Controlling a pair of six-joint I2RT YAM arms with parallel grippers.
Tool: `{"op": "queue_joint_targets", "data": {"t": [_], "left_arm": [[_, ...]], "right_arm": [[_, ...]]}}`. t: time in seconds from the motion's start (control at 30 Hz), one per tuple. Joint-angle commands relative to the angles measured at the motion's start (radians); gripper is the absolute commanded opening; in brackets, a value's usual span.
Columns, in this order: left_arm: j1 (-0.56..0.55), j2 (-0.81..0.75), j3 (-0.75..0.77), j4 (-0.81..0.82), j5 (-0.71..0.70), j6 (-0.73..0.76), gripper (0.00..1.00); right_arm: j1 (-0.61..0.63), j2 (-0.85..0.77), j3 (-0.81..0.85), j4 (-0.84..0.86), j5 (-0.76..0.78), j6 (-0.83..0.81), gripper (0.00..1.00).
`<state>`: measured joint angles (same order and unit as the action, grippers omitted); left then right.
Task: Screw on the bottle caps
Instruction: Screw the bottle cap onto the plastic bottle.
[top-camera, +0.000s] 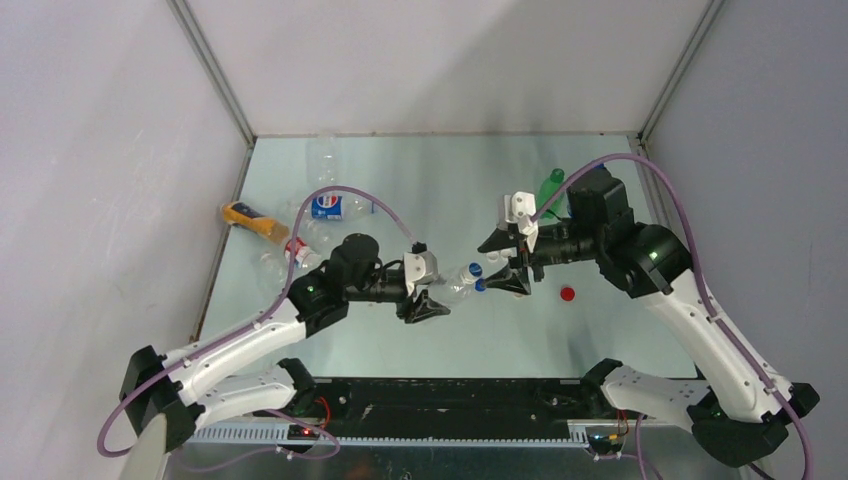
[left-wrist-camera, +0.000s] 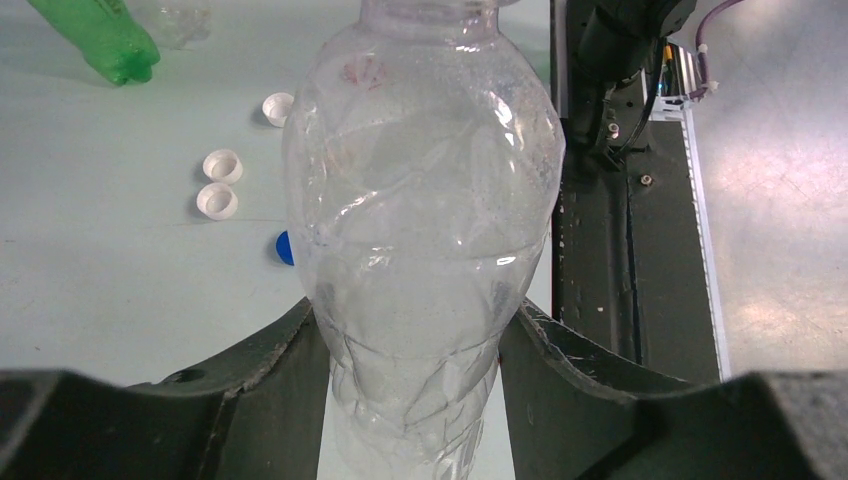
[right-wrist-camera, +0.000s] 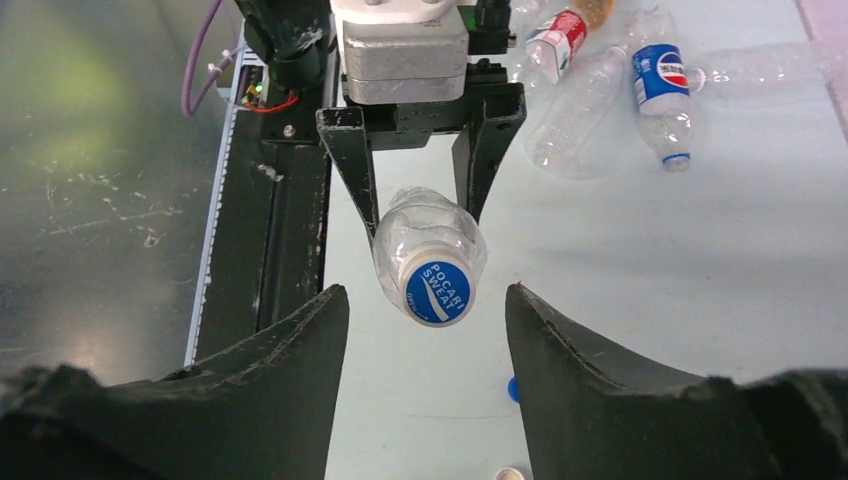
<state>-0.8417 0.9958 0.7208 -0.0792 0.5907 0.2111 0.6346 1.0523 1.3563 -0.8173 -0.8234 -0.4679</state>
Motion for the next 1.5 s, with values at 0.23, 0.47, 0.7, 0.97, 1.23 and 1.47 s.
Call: {"op": "queue_joint_targets", "data": {"t": [0.23,0.47,0.7,0.97,1.23,1.47], "left_arm": [[0.006,0.012,0.072,-0.025,0.054,0.037,0.0],[0.007,0.012,0.086,-0.023,0.051,0.044,0.0],[0.005,-0.003,0.071,0.063,-0.088,0.046,0.0],[-0.084,-0.047,-0.016,0.281,-0.554,0.123,0.0],[-0.208,-0.019,-0.096,0.475,-0.946,0.334,0.0],[-0.209,0.003,-0.093,0.38,-0.975,0.261,0.0]], "right_arm": [[0.04,0.053,0.054,-0.044,-0.015,-0.076,0.5],[0.057,0.082,0.061,-0.071,0.022,-0.078,0.33],[0.082,0.114,0.058,-0.079,0.154,0.042,0.13],[0.114,0.13,-0.014,0.076,0.487,0.602,0.09],[0.125,0.163,-0.033,0.067,0.67,1.197,0.1],[0.14,0.104,-0.098,0.211,0.71,1.225,0.56]]}}
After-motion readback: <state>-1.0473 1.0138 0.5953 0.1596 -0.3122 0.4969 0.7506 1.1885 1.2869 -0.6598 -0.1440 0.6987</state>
